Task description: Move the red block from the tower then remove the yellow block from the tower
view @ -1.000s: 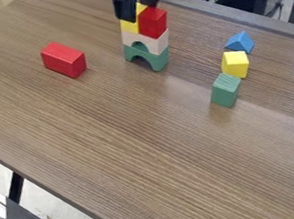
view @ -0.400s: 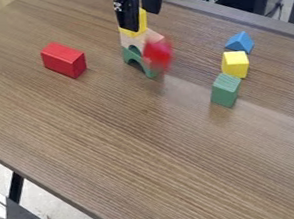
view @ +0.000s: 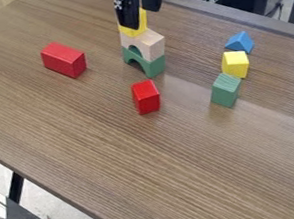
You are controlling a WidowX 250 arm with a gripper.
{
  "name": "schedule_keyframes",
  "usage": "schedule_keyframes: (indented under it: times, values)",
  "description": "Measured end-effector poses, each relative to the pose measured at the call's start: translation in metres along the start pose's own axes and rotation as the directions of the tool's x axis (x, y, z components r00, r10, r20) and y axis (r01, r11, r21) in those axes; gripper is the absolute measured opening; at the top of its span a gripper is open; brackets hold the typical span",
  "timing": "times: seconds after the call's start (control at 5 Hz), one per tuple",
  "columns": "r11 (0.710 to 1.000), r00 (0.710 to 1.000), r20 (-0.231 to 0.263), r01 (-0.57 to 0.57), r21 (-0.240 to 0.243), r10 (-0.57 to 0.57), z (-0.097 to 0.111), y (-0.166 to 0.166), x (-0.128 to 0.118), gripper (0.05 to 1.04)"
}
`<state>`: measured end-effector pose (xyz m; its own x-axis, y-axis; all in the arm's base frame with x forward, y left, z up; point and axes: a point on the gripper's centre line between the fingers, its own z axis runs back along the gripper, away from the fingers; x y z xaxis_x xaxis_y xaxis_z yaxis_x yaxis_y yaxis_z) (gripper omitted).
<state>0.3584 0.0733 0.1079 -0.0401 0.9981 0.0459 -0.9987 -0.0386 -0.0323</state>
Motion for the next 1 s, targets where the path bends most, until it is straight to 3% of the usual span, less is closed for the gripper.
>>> schedule_keyframes:
  times: [0.2,0.4,0.6,0.8,1.0]
  values:
    - [0.998,0.999,0.004,0.038,0.045,-0.038,-0.003,-0.004,0.006,1.0]
    - [0.987,0.995,-0.028,0.1,0.128,-0.097,-0.008,-0.007,0.021,0.951]
    - [0.969,0.985,-0.1,0.157,0.189,-0.14,-0.014,-0.008,0.028,0.691]
    - [0.962,0.976,-0.124,0.198,0.185,-0.178,-0.01,-0.009,0.029,0.564]
    - [0.962,0.969,-0.14,0.226,0.151,-0.205,-0.001,-0.016,0.027,0.564]
